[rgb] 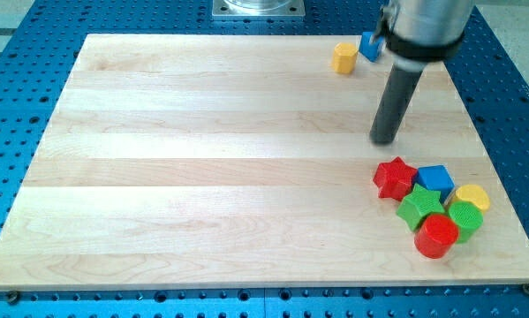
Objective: Place the triangle into the red star
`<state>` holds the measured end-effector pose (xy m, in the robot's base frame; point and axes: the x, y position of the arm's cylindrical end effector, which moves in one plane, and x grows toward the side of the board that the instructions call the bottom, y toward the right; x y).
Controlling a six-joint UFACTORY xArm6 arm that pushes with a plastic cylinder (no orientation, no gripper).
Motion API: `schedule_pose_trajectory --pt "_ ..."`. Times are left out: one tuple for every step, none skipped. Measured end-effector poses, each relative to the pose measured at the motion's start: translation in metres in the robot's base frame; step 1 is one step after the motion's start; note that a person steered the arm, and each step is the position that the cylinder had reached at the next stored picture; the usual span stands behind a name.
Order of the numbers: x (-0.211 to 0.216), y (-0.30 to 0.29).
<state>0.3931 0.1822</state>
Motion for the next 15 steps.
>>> schedule_pose_trajectory --pt "-0.098 0.062" --pt "-0.183 0.091" --pt "-0.195 0.061" --pt "-0.163 0.009" --pt "-0.161 -0.031" --pt "-0.183 -0.001" --pt "-0.189 -0.053" --pt "-0.189 -0.097" --pt "-0.154 -0.119" --pt "-0.108 -0.089" --pt "-0.054 -0.048" --pt "-0.024 -0.049" --pt "-0.049 -0.107" --pt "-0.064 -0.191" --pt "-0.104 -0.178"
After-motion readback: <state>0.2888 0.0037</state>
